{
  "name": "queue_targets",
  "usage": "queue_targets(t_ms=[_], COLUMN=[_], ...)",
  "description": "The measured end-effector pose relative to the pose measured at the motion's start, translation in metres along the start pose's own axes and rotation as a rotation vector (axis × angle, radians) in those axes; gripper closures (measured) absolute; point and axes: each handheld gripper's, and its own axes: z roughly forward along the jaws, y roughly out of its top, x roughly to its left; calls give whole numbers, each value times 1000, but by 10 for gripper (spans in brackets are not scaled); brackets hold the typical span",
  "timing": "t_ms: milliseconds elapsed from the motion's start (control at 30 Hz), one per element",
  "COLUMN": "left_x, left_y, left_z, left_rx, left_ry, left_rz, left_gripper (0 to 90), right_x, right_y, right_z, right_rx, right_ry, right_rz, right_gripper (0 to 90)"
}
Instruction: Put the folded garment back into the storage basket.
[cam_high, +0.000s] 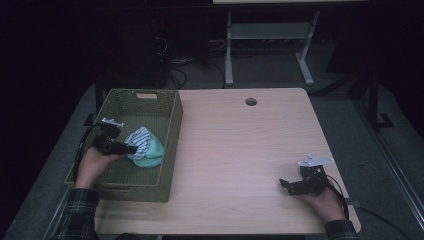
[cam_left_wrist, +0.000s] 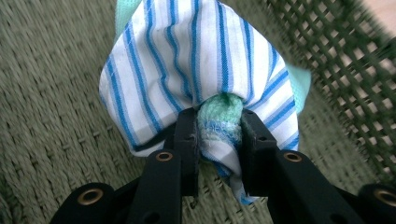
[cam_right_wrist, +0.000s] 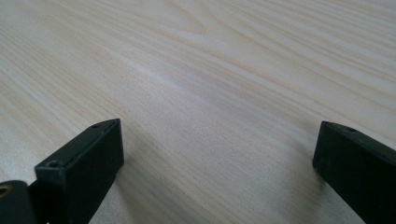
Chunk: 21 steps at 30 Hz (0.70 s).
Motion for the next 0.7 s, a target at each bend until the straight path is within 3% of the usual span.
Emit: queue_targets(t_ms=[500, 700], left_x=[-1, 0], left_y=[-2, -2], left_z=[17, 17], left_rx=[117, 124], left_ry=[73, 81], left_rz=[57, 55], left_gripper=[621, 549], right_x=[0, 0], right_y=[0, 0], right_z=[0, 0], right_rx=[0, 1], right_ry=[0, 0], right_rz=[1, 1], right_gripper=[16, 16])
